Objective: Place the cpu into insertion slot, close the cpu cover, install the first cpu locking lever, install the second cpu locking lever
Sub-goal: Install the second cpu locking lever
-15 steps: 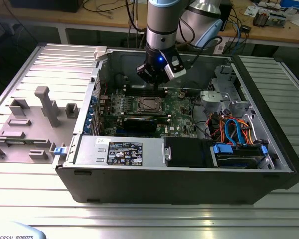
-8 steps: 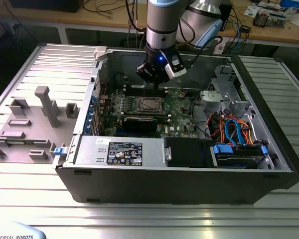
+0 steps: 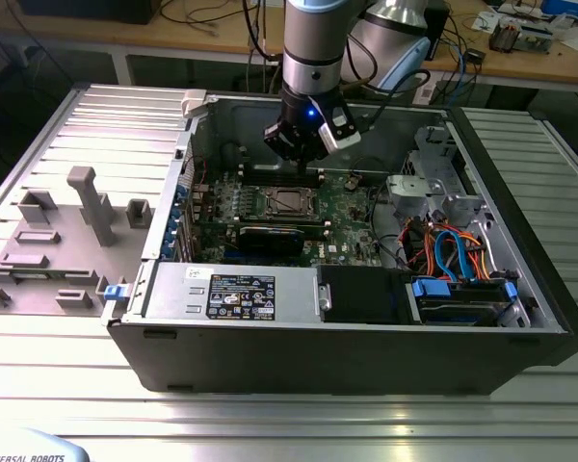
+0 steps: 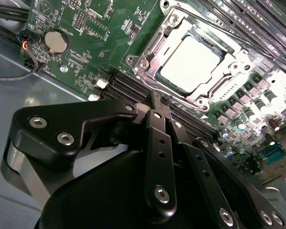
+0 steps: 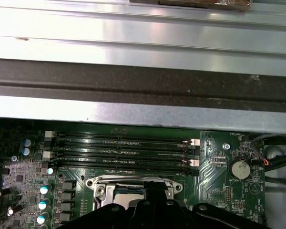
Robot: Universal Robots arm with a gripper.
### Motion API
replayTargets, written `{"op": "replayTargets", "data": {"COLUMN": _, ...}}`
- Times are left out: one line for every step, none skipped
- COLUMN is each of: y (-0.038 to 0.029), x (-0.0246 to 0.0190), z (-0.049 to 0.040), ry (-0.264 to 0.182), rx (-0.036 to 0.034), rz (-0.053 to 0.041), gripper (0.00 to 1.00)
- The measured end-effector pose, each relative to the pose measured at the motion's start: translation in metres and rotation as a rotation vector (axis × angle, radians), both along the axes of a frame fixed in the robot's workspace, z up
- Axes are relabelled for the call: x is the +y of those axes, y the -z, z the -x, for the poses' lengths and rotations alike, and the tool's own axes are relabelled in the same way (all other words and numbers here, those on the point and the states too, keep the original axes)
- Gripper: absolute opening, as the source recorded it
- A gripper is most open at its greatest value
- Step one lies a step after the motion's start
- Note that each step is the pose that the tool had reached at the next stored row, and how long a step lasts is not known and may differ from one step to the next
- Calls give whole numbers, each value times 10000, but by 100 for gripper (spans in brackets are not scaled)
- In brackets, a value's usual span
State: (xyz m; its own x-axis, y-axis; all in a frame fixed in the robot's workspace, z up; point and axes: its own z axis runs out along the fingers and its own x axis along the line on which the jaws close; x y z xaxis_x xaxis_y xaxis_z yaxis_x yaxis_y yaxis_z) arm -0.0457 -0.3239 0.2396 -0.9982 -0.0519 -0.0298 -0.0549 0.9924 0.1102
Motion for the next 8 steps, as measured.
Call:
{"op": "replayTargets", "data": {"y": 0, "x": -11, "z": 0, "ry": 1, "rx": 0, "rz": 0, "gripper": 11}}
{"op": "replayTargets", "data": {"y": 0, "x": -27, "z": 0, "ry": 1, "rx": 0, "rz": 0, "gripper": 11}}
{"op": "replayTargets", "data": {"y": 1, "x": -39, "z": 0, "ry": 1, "rx": -1, "rz": -1, "gripper": 11}}
{"op": "replayTargets", "data": {"y": 0, "x": -58, "z": 0, "ry": 1, "rx": 0, "rz": 0, "gripper": 11}}
{"op": "replayTargets", "data": {"y": 0, "x": -67, "z": 0, "ry": 1, "rx": 0, "rz": 0, "gripper": 11}}
{"op": "replayTargets", "data": {"y": 0, "x": -77, "z": 0, "ry": 1, "rx": 0, "rz": 0, "gripper": 11}}
{"op": "replayTargets", "data": {"y": 0, "x": -95, "z": 0, "ry": 1, "rx": 0, "rz": -1, "gripper": 11}}
{"op": "replayTargets", "data": {"y": 1, "x": -104, "z": 0, "ry": 1, "rx": -1, "rz": -1, "gripper": 11}}
